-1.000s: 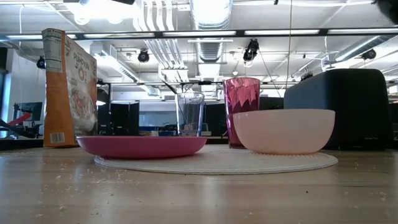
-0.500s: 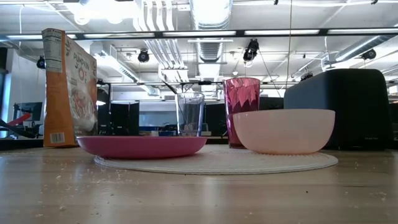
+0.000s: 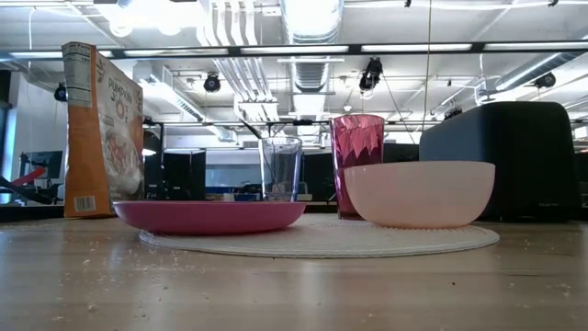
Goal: Arrange a breakfast setting
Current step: Put the red apple on the center of the white place mat
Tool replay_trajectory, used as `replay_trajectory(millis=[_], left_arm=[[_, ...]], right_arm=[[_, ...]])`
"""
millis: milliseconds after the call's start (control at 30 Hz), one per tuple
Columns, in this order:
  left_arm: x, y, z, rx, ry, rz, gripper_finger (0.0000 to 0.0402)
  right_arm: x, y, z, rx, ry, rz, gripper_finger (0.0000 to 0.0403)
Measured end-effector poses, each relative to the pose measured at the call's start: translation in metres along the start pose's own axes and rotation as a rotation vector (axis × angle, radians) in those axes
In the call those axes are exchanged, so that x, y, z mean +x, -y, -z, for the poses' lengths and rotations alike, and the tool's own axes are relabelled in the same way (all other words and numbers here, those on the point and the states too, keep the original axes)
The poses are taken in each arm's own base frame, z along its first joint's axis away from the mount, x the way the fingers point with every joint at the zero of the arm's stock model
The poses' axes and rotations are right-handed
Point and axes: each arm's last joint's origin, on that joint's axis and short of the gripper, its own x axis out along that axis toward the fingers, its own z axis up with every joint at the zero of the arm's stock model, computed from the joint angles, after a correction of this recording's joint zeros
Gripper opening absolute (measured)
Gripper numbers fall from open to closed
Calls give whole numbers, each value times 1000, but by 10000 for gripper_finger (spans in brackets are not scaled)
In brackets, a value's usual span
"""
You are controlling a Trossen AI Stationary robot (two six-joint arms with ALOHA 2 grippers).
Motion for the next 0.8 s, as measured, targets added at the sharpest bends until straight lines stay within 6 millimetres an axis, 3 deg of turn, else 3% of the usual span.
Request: replay_trajectory(millis=[800], left_arm=[[2,3,-8,29,19,8,166]], right_arm=[[61,6,-18,-215,-15,295,221]])
